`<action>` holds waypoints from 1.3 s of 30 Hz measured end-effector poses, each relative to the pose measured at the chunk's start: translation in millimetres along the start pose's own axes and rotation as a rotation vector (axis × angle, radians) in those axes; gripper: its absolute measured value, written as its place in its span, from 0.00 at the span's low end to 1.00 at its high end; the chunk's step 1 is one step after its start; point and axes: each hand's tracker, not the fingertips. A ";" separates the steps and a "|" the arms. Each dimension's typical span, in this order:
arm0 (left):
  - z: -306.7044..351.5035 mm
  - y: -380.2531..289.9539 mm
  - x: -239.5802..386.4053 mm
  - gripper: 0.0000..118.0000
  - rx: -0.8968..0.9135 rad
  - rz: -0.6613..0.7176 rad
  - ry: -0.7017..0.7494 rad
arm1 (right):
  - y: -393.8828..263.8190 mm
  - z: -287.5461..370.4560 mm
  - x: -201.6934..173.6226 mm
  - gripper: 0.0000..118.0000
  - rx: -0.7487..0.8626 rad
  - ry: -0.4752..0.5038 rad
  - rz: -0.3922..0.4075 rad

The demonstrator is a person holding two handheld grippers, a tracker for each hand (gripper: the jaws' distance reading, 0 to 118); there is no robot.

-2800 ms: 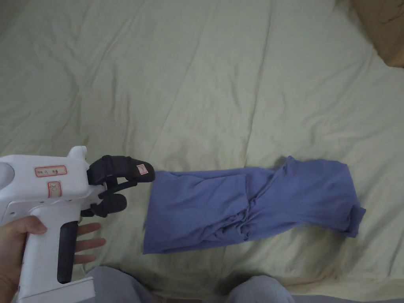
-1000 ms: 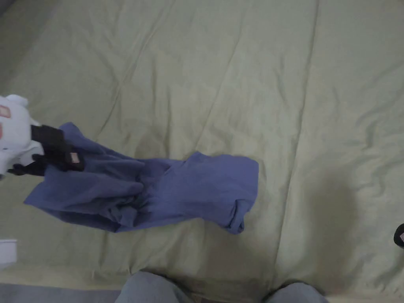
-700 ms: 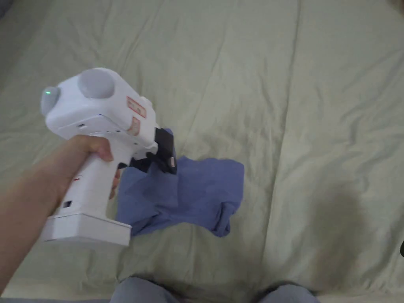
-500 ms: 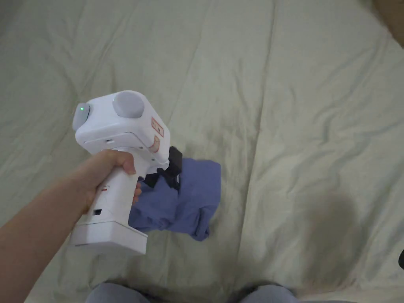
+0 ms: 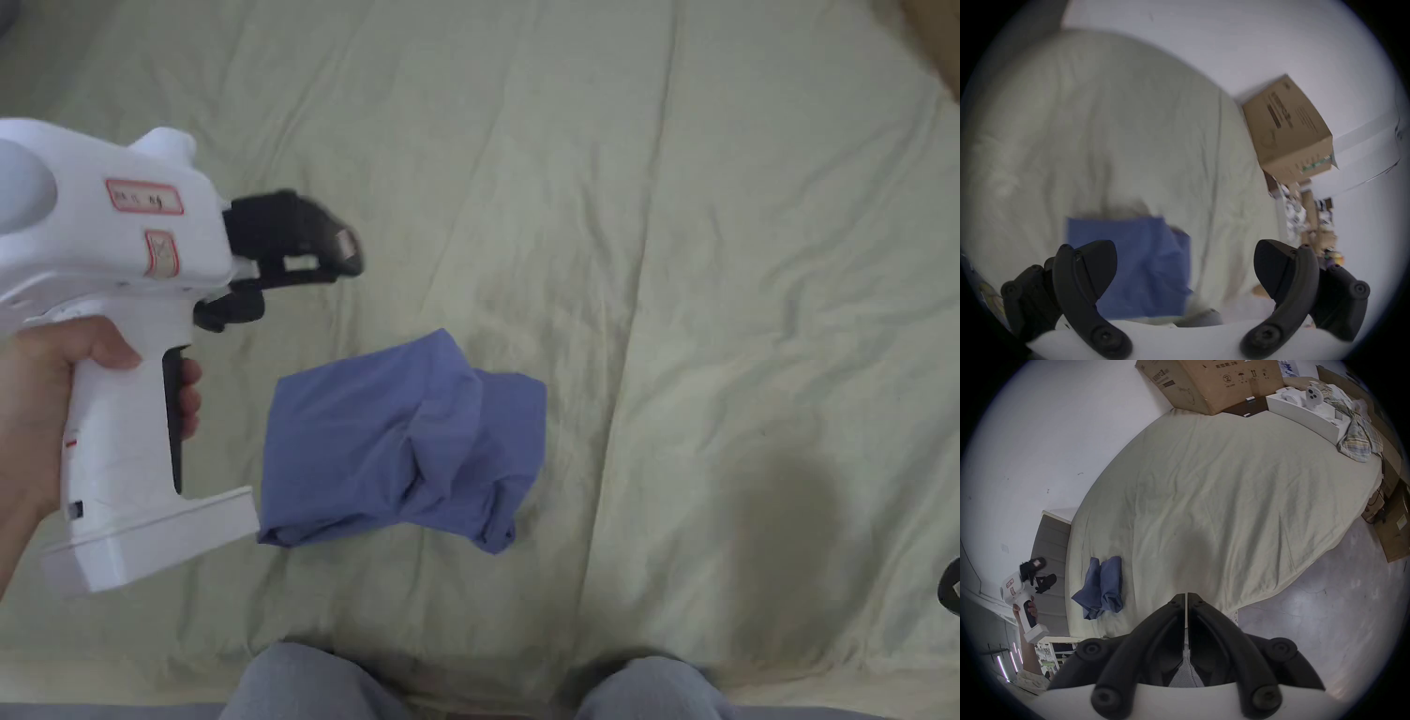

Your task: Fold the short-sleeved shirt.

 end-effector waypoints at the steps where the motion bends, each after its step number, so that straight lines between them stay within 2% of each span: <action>1: -0.3 -6.1 -5.0 0.06 0.021 -0.015 0.070 | -0.8 -0.3 -2.1 0.01 0.000 0.004 0.004; 2: -8.2 -15.8 -4.3 0.00 0.031 -0.017 0.154 | -1.6 -0.7 -4.3 0.01 0.000 0.009 0.008; 4: -14.3 -29.8 -15.5 0.00 -0.018 -0.011 0.239 | -2.8 -1.0 -8.7 0.01 0.000 0.016 0.016; 11: -79.2 -96.9 16.7 0.00 -0.174 -0.021 0.138 | -2.9 -0.3 -17.4 0.01 0.005 0.027 0.037; 14: -103.9 -109.7 34.0 0.00 -0.192 -0.082 0.192 | -2.7 2.5 -18.0 0.01 0.011 0.031 0.037; 18: -97.8 -117.4 68.4 0.00 -0.149 -0.135 0.143 | 0.1 8.9 -13.5 0.01 0.024 0.026 0.039; 22: -98.9 -125.3 98.2 0.00 -0.169 -0.203 0.081 | 5.9 8.8 -6.5 0.01 0.032 0.008 0.037; 24: -107.8 -136.2 114.1 0.00 -0.197 -0.266 0.093 | 6.9 8.0 -5.0 0.01 0.032 0.001 0.035; 27: -118.1 -152.1 132.3 0.00 -0.224 -0.289 0.078 | 6.1 8.2 -6.6 0.01 0.026 0.010 0.040; 32: -126.6 -174.4 155.7 0.00 -0.384 -0.219 -0.172 | 10.9 7.9 -21.1 0.01 0.025 0.005 0.075; 35: -104.5 -168.4 145.5 0.00 -0.364 -0.150 -0.292 | 19.3 7.3 -39.1 0.01 0.033 0.024 0.122; 37: -76.9 -155.2 116.6 0.00 -0.320 -0.074 -0.387 | 27.2 2.4 -60.4 0.01 0.034 0.059 0.178; 39: -48.8 -141.2 78.3 0.00 -0.250 -0.001 -0.417 | 36.0 -9.2 -87.7 0.01 0.021 0.127 0.230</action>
